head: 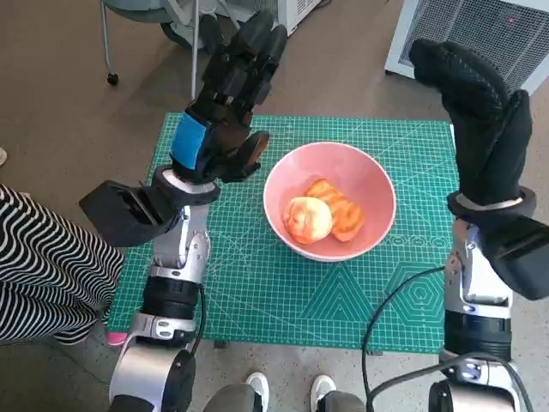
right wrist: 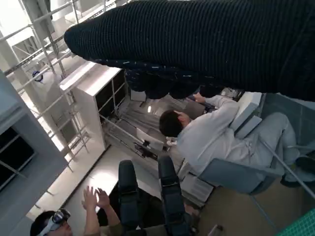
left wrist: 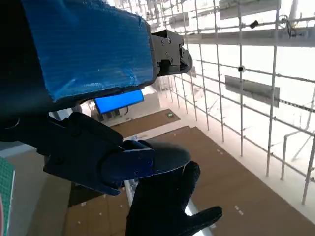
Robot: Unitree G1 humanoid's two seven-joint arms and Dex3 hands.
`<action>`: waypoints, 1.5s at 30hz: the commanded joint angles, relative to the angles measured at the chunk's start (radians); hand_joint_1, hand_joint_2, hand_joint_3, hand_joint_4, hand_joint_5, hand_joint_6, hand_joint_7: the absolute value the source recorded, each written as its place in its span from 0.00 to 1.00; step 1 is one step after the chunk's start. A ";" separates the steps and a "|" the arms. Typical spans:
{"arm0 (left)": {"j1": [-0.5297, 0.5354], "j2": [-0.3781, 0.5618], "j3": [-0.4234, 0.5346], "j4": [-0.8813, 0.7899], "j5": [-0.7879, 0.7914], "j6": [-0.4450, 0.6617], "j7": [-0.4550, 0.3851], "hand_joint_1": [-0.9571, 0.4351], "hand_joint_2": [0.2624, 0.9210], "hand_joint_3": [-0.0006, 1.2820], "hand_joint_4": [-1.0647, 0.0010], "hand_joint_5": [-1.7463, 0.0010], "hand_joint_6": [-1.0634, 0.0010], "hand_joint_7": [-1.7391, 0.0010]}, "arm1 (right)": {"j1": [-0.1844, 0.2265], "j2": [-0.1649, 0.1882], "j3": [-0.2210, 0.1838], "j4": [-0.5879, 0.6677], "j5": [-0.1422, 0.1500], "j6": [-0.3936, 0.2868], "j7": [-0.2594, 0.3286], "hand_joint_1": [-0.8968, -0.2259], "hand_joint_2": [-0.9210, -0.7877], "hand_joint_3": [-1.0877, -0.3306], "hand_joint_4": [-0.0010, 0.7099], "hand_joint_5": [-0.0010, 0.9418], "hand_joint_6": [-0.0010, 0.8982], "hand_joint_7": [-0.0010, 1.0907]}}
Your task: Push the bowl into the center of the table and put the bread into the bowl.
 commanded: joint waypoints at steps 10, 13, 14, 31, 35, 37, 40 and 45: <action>0.013 0.005 0.002 -0.027 -0.009 0.026 0.005 0.17 1.00 0.37 0.91 0.96 1.00 0.74 | 0.010 0.000 0.008 0.022 -0.025 0.014 -0.007 0.30 0.00 0.45 0.20 0.00 0.02 0.43; 0.014 0.007 0.003 -0.030 -0.004 0.026 0.008 0.17 1.00 0.37 0.91 0.96 1.00 0.74 | 0.008 0.002 0.008 0.024 -0.027 0.015 -0.007 0.30 0.00 0.45 0.20 0.00 0.02 0.43; 0.014 0.008 0.003 -0.031 -0.003 0.027 0.009 0.17 1.00 0.37 0.91 0.96 1.00 0.74 | 0.008 0.002 0.008 0.024 -0.027 0.015 -0.007 0.30 0.00 0.45 0.20 0.00 0.02 0.43; 0.020 0.044 -0.002 -0.028 0.035 0.006 0.025 0.18 1.00 0.36 0.91 0.95 1.00 0.71 | 0.002 0.005 0.006 0.040 -0.029 0.018 -0.007 0.31 0.00 0.45 0.20 0.00 0.02 0.43; 0.021 0.049 0.000 -0.024 0.037 0.001 0.022 0.18 1.00 0.36 0.92 0.95 1.00 0.71 | -0.001 0.007 0.008 0.043 -0.031 0.020 -0.010 0.31 0.00 0.45 0.20 0.00 0.02 0.43; 0.021 0.050 0.000 -0.020 0.038 -0.002 0.020 0.18 1.00 0.36 0.92 0.95 1.00 0.71 | -0.003 0.008 0.009 0.045 -0.032 0.020 -0.010 0.31 0.00 0.45 0.20 0.00 0.02 0.43; 0.022 0.052 -0.001 -0.017 0.043 -0.010 0.022 0.18 1.00 0.35 0.92 0.95 1.00 0.71 | -0.006 0.009 0.009 0.050 -0.032 0.018 -0.010 0.31 0.00 0.45 0.20 0.00 0.02 0.43; 0.025 0.052 -0.003 -0.013 0.059 -0.026 0.032 0.18 1.00 0.34 0.92 0.95 1.00 0.71 | -0.008 0.011 0.010 0.059 -0.032 0.014 -0.009 0.31 0.00 0.45 0.20 0.00 0.02 0.43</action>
